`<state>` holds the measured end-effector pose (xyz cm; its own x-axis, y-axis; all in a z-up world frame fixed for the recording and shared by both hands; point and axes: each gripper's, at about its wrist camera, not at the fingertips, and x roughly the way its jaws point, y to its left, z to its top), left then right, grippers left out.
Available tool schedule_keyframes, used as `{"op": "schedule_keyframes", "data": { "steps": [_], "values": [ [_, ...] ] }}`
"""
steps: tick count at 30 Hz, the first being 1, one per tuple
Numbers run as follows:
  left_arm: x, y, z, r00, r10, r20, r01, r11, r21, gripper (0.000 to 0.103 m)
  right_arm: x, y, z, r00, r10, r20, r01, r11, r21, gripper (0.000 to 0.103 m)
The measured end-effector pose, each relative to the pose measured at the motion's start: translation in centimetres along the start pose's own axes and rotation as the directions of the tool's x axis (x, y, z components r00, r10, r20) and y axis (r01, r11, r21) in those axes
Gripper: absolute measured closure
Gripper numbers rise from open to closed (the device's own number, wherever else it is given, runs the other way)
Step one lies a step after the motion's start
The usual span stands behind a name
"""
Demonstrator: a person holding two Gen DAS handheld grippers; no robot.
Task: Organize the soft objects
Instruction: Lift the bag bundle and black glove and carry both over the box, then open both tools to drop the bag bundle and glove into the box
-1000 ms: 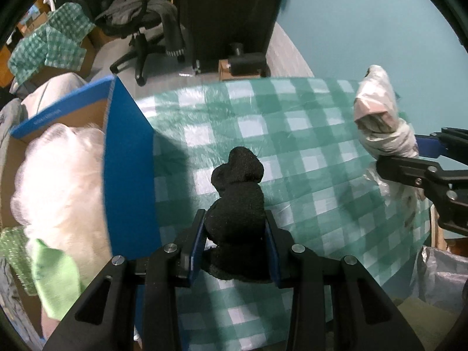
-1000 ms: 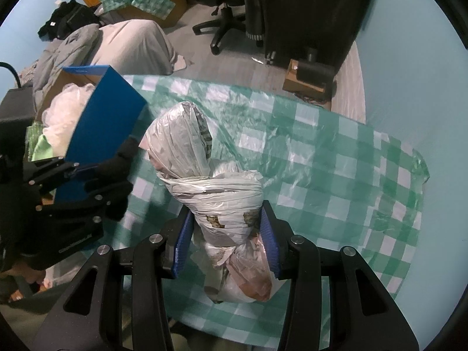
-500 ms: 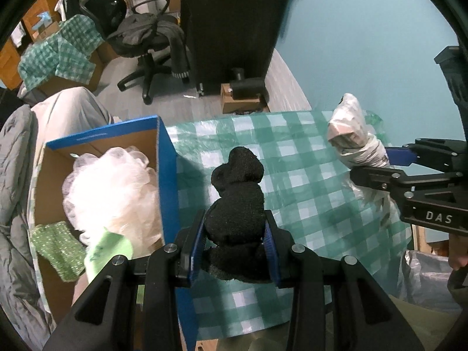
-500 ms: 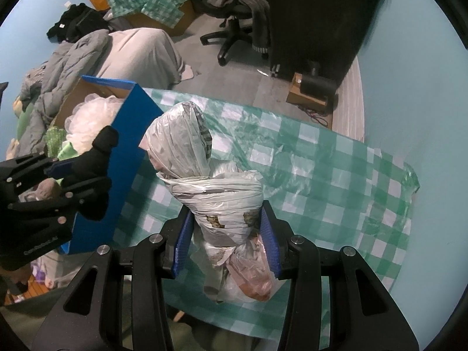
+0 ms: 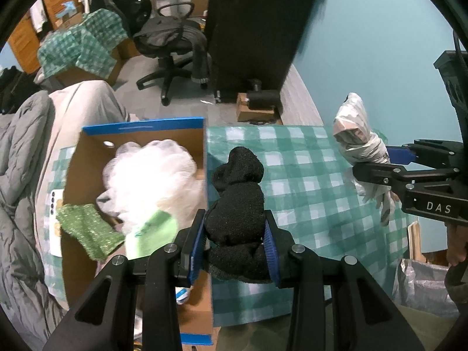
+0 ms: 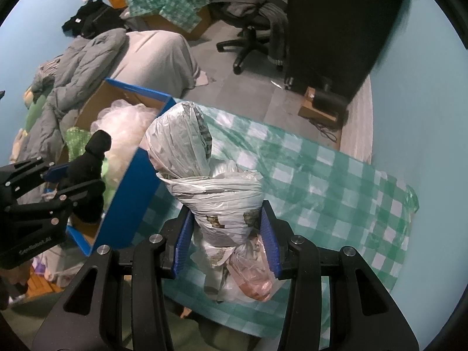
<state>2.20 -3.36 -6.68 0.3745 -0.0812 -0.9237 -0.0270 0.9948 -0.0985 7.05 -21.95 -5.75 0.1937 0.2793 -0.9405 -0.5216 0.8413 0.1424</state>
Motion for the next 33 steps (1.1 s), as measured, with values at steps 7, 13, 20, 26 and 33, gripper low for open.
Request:
{"op": "schedule_keyframes", "data": {
  "steps": [7,13,20,26,33],
  "values": [
    [-1.6,2.7,0.1,0.999,0.020,0.026,-0.018,0.998,-0.052,0.066,-0.1,2.4,1.6,1.000,0.023,0.015,-0.022,0.999,-0.044,0.060],
    [-2.5,5.1,0.1,0.998,0.040,0.043,-0.036,0.995,-0.088,0.066,0.2,4.6,3.3,0.999,0.045,0.022,-0.043,0.996,-0.084,0.060],
    [-2.8,8.2,0.2,0.996,0.075,0.052,-0.068,0.991,-0.116,0.066,1.2,7.0,4.9,0.998,0.065,0.014,-0.062,0.989,-0.131,0.060],
    [-2.4,10.8,0.3,0.994,0.093,0.049,-0.085,0.986,-0.145,0.066,2.7,9.4,6.0,0.996,0.086,-0.011,-0.087,0.983,-0.164,0.060],
    [-0.5,14.0,0.6,0.996,0.089,0.019,-0.084,0.978,-0.191,0.066,4.8,12.2,7.7,0.993,0.104,-0.048,-0.111,0.974,-0.197,0.060]
  ]
}}
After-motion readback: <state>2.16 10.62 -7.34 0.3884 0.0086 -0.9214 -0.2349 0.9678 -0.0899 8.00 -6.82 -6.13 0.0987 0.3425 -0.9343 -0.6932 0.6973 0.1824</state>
